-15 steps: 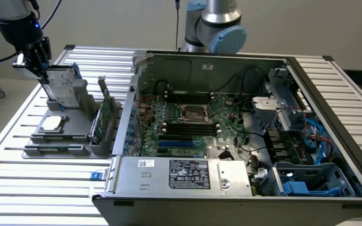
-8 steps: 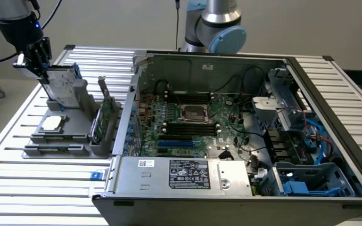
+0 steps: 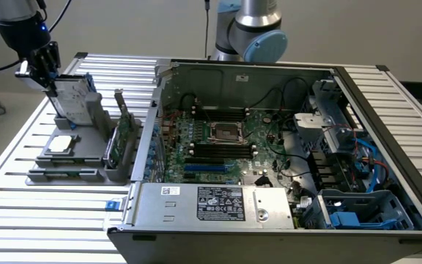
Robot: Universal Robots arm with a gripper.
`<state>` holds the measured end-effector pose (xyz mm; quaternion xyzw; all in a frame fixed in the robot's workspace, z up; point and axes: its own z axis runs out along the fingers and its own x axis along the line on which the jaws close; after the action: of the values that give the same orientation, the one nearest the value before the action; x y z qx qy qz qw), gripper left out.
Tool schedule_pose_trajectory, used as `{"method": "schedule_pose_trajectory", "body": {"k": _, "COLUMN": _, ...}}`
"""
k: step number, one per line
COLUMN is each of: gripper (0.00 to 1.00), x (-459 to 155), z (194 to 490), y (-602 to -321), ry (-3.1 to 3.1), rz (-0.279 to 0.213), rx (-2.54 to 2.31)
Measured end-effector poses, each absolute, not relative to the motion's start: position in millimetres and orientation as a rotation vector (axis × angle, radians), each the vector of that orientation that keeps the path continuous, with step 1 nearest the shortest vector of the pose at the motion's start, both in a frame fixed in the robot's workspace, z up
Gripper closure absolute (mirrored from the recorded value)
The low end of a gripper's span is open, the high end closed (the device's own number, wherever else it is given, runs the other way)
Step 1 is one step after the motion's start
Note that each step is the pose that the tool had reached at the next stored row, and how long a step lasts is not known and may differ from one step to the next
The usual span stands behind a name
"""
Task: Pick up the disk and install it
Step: 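Pick up the disk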
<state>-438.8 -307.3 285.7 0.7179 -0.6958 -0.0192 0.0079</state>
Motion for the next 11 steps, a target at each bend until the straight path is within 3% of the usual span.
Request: {"method": "schedule_pose_trajectory", "body": {"k": 11, "gripper": 0.67, "x": -437, "z": 321, "y": -307, "ry": -2.175, "rz": -0.060, "rx": 2.244}}
